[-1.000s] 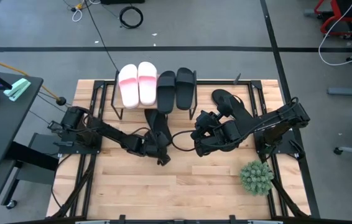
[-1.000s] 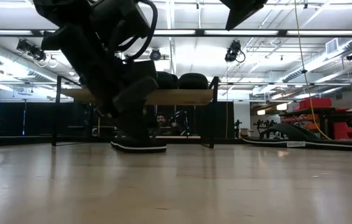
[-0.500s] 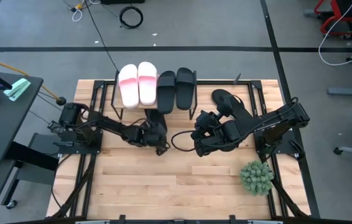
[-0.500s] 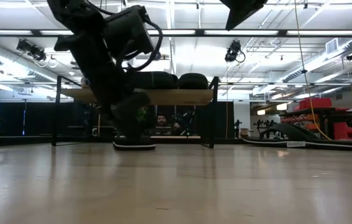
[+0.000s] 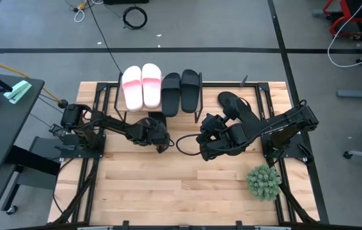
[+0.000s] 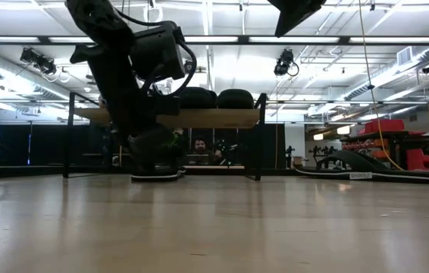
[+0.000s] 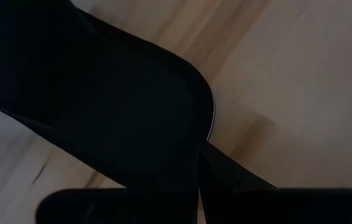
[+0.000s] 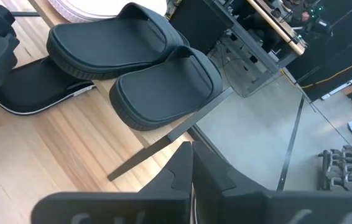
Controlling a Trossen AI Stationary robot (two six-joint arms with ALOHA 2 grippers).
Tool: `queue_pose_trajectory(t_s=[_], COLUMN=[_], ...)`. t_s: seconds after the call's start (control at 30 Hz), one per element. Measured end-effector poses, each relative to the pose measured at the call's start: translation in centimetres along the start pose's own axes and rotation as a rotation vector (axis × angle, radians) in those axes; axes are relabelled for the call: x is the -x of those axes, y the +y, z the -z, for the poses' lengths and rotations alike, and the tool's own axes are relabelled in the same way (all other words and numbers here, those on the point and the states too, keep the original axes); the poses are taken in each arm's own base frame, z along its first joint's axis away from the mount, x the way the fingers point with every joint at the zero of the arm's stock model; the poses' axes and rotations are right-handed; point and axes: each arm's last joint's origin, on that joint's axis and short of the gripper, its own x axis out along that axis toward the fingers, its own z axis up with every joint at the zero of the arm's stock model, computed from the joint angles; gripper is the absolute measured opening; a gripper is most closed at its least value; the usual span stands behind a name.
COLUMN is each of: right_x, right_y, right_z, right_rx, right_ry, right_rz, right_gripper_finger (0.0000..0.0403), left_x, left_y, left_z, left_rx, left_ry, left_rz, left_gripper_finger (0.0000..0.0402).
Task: Pick and place slides into the shelf
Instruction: Put the left black flipflop under the shelf, then put the black flipflop under the shelf
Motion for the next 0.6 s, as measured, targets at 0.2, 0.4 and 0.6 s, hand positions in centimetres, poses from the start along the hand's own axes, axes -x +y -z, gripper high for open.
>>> queue_pose_trajectory(t_s=[0.2, 0.4, 0.6], right_x=[0.1, 0.8, 0.8], right_y=[0.1, 1.8, 3.4], right_z=[0.1, 3.1, 8.1], right_rx=[-0.058, -0.072, -0.099], right_ry=[0.031, 0.088, 0.240], right_rz=[-0.034, -0.096, -0.130], right_gripper_finger=[0.0012, 0.0012, 0.0012], left_x=[-0.1, 1.8, 6.6], left_y=[0.3, -0.4, -0.7], left_z=[0.2, 1.1, 0.7], left_rx=[-0.022, -0.031, -0.014], left_ry=[0.006, -0.025, -0.171], left_rz=[-0.053, -0.057, 0.055], left_gripper_finger=[0.0007, 0.0006, 0.0014])
